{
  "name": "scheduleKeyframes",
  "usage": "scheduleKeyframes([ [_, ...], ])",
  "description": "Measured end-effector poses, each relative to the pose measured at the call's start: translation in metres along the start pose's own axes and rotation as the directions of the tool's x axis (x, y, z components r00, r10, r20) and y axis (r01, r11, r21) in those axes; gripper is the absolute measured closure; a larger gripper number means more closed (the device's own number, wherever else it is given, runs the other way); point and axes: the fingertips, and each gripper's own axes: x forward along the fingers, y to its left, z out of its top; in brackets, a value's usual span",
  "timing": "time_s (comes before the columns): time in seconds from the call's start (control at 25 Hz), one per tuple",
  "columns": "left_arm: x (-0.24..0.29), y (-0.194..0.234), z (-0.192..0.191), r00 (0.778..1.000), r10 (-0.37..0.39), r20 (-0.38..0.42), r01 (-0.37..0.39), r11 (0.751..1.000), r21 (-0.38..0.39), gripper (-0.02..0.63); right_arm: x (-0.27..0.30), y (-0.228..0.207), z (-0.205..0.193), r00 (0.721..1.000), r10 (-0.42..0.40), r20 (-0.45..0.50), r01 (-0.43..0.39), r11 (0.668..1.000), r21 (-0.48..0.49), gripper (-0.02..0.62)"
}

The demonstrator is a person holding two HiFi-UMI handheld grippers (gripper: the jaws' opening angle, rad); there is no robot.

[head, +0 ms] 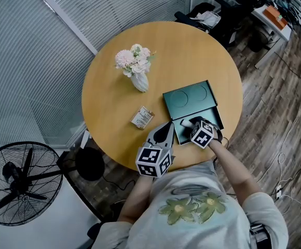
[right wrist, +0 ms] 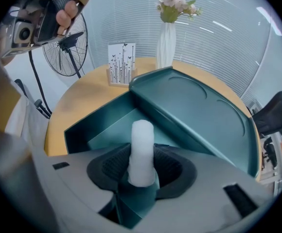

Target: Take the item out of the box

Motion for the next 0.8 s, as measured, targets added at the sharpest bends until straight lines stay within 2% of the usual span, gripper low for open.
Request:
scheduleKeyframes([
  [0.8, 0.000, -0.001, 0.000, 1.000, -0.006, 0.001, 0.006, 1.000, 0.002, 0.604, -0.021, 0.002, 0.010, 0.999, 0.022, 0.042, -0.022, 1.000, -0.006, 0.440],
])
